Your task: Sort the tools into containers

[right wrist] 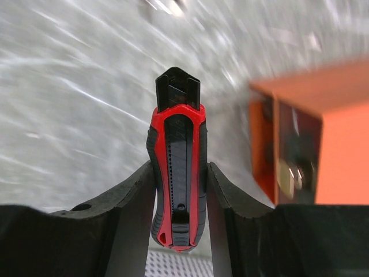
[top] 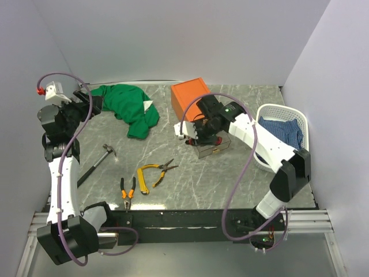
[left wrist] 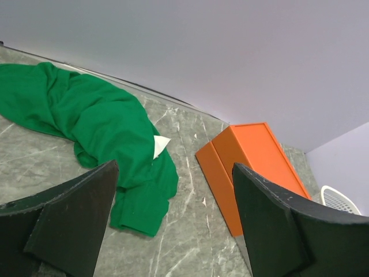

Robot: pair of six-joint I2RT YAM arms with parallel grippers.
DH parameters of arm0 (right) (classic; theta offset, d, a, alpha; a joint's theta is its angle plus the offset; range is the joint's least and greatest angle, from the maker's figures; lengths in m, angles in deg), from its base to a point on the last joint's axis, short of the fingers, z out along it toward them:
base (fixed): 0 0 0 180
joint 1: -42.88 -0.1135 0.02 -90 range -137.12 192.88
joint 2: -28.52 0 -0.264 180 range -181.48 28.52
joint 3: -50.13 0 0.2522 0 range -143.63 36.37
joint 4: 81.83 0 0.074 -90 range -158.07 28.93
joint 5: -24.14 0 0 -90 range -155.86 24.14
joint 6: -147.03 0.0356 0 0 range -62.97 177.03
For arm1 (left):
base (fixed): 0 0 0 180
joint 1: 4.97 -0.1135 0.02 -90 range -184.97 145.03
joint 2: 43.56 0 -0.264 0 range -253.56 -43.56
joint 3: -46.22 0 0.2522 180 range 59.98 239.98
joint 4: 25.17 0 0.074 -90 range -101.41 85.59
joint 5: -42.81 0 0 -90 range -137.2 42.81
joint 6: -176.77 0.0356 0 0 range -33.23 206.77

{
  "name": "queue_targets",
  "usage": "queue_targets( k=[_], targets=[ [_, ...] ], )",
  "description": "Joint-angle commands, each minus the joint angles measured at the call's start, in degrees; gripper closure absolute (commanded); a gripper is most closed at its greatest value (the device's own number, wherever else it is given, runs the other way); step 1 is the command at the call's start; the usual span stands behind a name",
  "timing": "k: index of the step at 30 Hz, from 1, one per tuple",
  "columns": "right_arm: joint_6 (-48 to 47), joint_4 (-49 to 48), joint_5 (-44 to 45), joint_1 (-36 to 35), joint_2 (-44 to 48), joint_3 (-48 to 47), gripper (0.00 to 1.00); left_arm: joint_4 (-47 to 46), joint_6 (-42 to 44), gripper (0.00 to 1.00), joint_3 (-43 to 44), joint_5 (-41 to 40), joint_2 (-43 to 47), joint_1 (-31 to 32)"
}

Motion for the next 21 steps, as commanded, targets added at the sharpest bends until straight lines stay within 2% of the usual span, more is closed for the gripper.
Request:
queue_targets(
  k=[1, 8, 15, 21],
  targets=[
    [-1.23, -5.87, 8.68, 3.95, -4.50, -0.65, 1.00, -2.93, -0.64, 0.14, 2.36, 1.53, -0.12, -0.26],
    [-4.66, -8.51, 11.32, 8.44, -10.49, -1.79, 1.00, -2.05, 0.24, 0.14, 1.39, 1.09, 0.41, -0.26],
    [1.03, -5.79, 9.57, 9.76, -17.70, -9.43, 1.00, -1.78, 0.59, 0.14, 1.04, 1.09, 0.32, -1.14],
    [6.93, -5.18, 8.86, 9.76, -19.63, -9.71, 1.00, -2.48, 0.33, 0.14, 0.43, 1.09, 0.24, -1.23]
  ],
)
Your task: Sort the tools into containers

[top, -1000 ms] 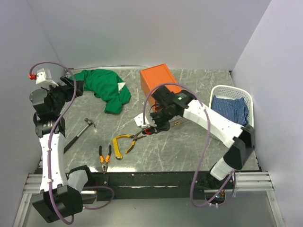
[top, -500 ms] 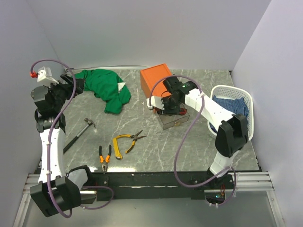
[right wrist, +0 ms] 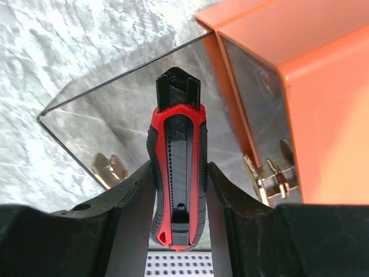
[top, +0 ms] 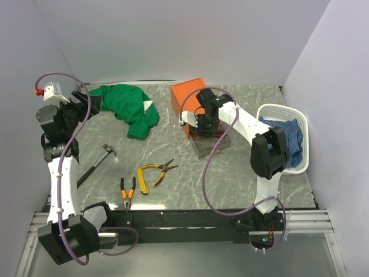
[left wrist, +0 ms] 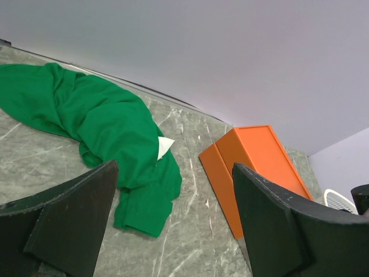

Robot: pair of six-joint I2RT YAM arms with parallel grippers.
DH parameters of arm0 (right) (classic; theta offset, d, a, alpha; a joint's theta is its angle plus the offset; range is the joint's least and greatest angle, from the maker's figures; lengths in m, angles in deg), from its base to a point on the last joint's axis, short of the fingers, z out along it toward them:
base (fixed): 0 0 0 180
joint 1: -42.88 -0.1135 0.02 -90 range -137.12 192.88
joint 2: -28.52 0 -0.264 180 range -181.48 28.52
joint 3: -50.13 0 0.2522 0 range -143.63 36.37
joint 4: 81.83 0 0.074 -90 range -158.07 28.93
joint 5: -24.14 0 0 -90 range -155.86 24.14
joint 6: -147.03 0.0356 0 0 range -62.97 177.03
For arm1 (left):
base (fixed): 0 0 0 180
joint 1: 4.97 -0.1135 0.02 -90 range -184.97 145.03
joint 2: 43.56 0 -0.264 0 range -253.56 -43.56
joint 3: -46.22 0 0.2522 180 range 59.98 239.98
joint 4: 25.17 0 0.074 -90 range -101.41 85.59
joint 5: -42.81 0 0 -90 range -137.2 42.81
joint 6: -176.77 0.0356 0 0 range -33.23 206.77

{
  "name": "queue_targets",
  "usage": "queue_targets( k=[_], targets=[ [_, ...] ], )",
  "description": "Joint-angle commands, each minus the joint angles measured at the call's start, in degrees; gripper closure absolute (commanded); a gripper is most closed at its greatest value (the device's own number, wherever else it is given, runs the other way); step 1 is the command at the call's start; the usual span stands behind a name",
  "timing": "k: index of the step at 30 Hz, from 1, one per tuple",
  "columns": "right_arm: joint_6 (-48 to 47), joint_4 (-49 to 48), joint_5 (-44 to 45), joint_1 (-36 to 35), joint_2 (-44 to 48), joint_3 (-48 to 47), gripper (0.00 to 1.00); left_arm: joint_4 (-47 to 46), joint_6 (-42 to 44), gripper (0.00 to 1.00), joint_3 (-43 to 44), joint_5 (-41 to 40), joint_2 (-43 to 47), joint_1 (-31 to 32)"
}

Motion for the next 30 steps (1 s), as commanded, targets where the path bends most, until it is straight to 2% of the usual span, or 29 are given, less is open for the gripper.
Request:
queue_targets(
  k=[1, 5, 6, 9, 10, 13, 16, 25, 30],
  targets=[
    [5.12, 0.88, -0.47, 0.19, -0.49, -2.52, 1.00, -2.60, 0.35, 0.14, 0.42, 0.96, 0.45, -0.35],
    [7.66, -1.93, 0.67, 0.19, 0.22, 1.60, 0.99, -3.03, 0.08, 0.14, 0.86, 1.14, -0.34, -0.35],
    [7.93, -2.81, 0.67, 0.19, 0.39, 2.05, 0.96, -3.12, -0.09, 0.14, 0.95, 1.31, -0.51, -0.35],
    [10.57, -4.65, 0.85, 0.19, 0.31, 2.85, 0.84, -3.39, -0.36, 0.15, 1.04, 1.49, -0.69, -0.35],
    [11.18, -4.92, 0.94, 0.19, 0.22, 2.85, 0.73, -3.30, -0.44, 0.15, 1.04, 1.58, -0.78, -0.27],
    [12.42, -6.50, 1.55, 0.10, 1.18, 3.99, 0.58, -2.95, -0.27, 0.15, 1.04, 1.58, -0.51, -0.35],
    [12.86, -8.17, 1.11, 0.10, 4.16, 5.74, 0.50, -2.68, 0.08, 0.15, 1.04, 1.58, -0.25, -0.35],
    [15.06, -7.56, 0.24, -2.01, 12.34, 7.42, 0.41, -3.82, -0.71, 0.15, 0.16, 2.28, 0.54, -0.35],
    [12.86, -4.84, -9.59, -5.69, 16.99, 7.86, 0.41, -4.18, -1.23, 0.14, -0.45, 2.81, 0.98, -0.27]
  ],
)
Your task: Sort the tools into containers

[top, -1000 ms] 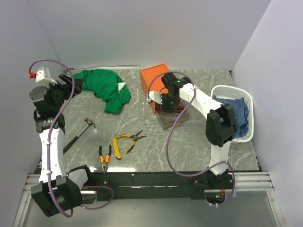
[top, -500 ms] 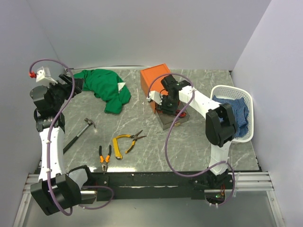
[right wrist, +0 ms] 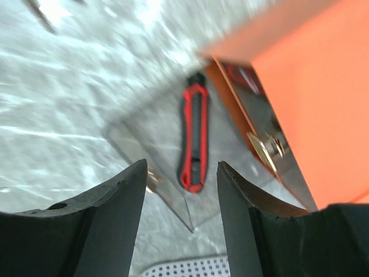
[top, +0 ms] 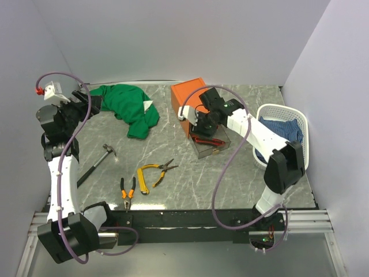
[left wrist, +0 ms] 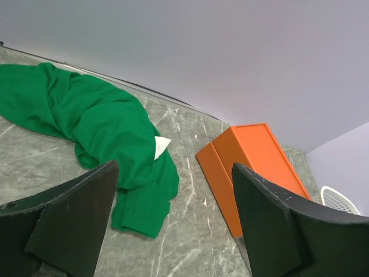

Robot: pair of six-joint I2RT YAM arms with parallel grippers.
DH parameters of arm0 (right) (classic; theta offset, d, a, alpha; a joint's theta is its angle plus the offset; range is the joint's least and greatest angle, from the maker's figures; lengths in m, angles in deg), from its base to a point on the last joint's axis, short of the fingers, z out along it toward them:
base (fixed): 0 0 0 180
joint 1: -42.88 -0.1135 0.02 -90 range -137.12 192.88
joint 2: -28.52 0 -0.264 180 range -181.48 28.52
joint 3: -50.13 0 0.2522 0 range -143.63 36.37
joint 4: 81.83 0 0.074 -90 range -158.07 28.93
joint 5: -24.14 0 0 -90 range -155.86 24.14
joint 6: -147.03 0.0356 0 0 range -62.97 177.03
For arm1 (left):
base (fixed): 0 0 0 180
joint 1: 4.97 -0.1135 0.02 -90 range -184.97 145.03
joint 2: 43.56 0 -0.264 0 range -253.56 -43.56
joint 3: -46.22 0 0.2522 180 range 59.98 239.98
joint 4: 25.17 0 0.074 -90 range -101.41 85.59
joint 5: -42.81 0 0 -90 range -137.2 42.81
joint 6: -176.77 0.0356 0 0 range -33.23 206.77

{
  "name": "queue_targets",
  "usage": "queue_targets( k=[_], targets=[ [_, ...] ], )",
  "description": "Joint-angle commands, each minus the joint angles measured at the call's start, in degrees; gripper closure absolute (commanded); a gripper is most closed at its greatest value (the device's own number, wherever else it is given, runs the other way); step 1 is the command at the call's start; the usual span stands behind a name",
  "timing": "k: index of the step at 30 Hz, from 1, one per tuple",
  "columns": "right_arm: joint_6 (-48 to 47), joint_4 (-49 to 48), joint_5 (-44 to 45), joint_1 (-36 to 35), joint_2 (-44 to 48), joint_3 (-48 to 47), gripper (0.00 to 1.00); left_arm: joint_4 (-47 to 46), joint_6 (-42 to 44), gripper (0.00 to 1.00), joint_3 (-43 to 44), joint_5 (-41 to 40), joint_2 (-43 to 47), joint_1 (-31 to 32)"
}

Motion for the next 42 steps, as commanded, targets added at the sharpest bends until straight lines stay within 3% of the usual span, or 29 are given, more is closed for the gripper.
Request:
queue_targets(
  k=[1, 8, 12, 19, 22, 26, 30, 38, 42],
  targets=[
    [-1.32, 1.76, -11.56, -4.25, 5.92, 0.64, 0.40, -3.26, -1.50, 0.14, -0.85, 1.65, 2.03, -0.20],
    [0.16, 0.36, -13.79, -14.19, 3.82, -0.14, 0.40, -1.42, -2.82, 0.15, -1.90, 2.09, 3.61, -0.20],
    [3.66, -3.84, -12.57, -17.62, -2.14, -3.65, 0.41, 2.00, -0.36, 0.14, -1.99, -0.01, 4.58, -0.20],
    [36.15, -20.46, 0.09, -25.00, -6.73, -5.95, 0.39, 9.13, 4.03, 0.12, 1.52, -7.30, 7.21, -0.11],
    [46.61, -20.91, 0.53, -28.16, -9.71, -6.73, 0.28, 11.59, 3.51, 0.11, 3.19, -10.91, 8.35, -0.20],
    [51.39, -21.17, -2.72, -30.80, -13.66, -6.74, 0.21, 13.52, 2.63, 0.11, 4.68, -12.15, 9.68, -0.20],
    [55.69, -21.79, 1.58, -33.61, -16.04, -6.74, 0.15, 15.37, 2.01, 0.11, 6.35, -10.92, 10.56, -0.20],
    [65.64, -20.12, 11.76, -36.60, -21.84, -7.70, 0.14, 18.97, 3.68, 0.11, 7.15, -11.36, 13.80, -0.81],
    [67.40, -20.73, 12.22, -37.57, -23.43, -8.14, 0.15, 19.94, 2.90, 0.11, 5.92, -10.48, 15.30, -2.04]
  ],
)
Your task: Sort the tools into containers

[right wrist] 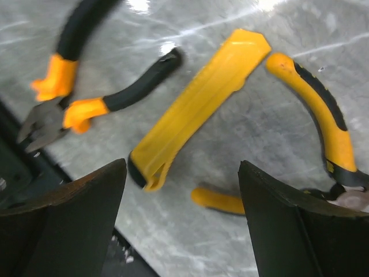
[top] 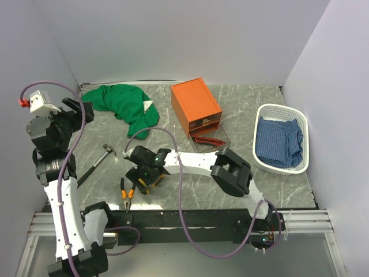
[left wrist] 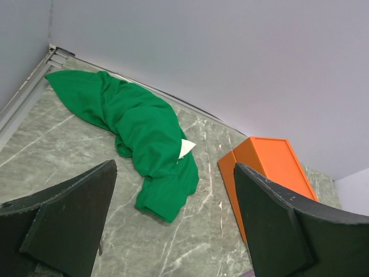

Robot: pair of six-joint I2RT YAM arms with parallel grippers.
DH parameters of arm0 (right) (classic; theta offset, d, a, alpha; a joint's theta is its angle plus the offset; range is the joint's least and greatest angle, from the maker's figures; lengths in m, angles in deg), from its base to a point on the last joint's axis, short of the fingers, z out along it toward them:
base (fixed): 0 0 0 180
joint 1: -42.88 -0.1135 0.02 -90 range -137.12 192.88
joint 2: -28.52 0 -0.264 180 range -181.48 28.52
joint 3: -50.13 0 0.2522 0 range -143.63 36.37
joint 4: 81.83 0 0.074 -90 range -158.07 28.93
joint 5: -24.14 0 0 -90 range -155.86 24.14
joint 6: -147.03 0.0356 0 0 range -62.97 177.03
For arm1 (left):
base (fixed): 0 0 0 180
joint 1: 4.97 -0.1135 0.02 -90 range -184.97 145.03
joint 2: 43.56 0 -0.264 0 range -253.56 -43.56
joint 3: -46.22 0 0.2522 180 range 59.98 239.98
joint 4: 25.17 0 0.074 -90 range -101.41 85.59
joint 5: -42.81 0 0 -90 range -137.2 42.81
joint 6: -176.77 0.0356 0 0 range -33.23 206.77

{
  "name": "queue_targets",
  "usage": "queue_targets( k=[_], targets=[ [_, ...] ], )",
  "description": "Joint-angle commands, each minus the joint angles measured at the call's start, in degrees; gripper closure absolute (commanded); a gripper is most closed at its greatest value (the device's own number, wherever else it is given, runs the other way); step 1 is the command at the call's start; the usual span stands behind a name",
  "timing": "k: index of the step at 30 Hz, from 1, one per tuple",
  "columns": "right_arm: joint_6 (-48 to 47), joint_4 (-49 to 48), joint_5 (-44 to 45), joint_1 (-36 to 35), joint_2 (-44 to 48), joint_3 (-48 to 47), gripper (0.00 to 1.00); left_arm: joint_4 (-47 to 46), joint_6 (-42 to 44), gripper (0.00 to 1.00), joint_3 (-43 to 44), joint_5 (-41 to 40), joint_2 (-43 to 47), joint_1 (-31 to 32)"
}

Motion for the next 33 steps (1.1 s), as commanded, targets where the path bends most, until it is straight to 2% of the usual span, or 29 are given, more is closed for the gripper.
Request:
queue_targets(
  k=[1, 9, 12, 16, 20, 23, 28, 33],
  targets=[
    [4.52, -1.15, 3.81, -1.18, -1.22, -3.27, 0.15, 0.97, -0.01, 0.11, 0.74, 0.36, 2.62, -1.37],
    [4.70, -0.80, 4.07, -2.33, -4.47, -4.59, 0.18, 0.97, -2.30, 0.12, 0.03, 2.29, 3.33, -3.83],
    [4.43, -0.54, 4.86, -2.41, -5.09, -4.06, 0.25, 0.97, -2.56, 0.12, 0.30, 2.65, 3.24, -4.36],
    [3.47, 0.25, 6.61, -2.41, -5.70, -4.06, 0.27, 0.89, -2.56, 0.12, 0.39, 2.65, 3.16, -4.45],
    [2.94, 0.52, 10.74, -2.50, -6.23, -3.62, 0.40, 0.80, -3.09, 0.13, -0.23, 3.00, 3.33, -4.97],
    [1.80, 0.61, 12.59, -2.59, -6.24, -3.18, 0.45, 0.71, -3.79, 0.13, -0.93, 3.18, 3.42, -5.32],
    [-0.49, 0.17, 14.79, -2.59, -6.58, -1.95, 0.47, 0.09, -4.41, 0.13, -1.81, 3.62, 3.07, -5.41],
    [-2.51, -1.06, 16.29, -2.24, -7.03, -1.25, 0.64, 0.27, -3.97, 0.13, -1.02, 3.53, 2.54, -5.50]
  ],
)
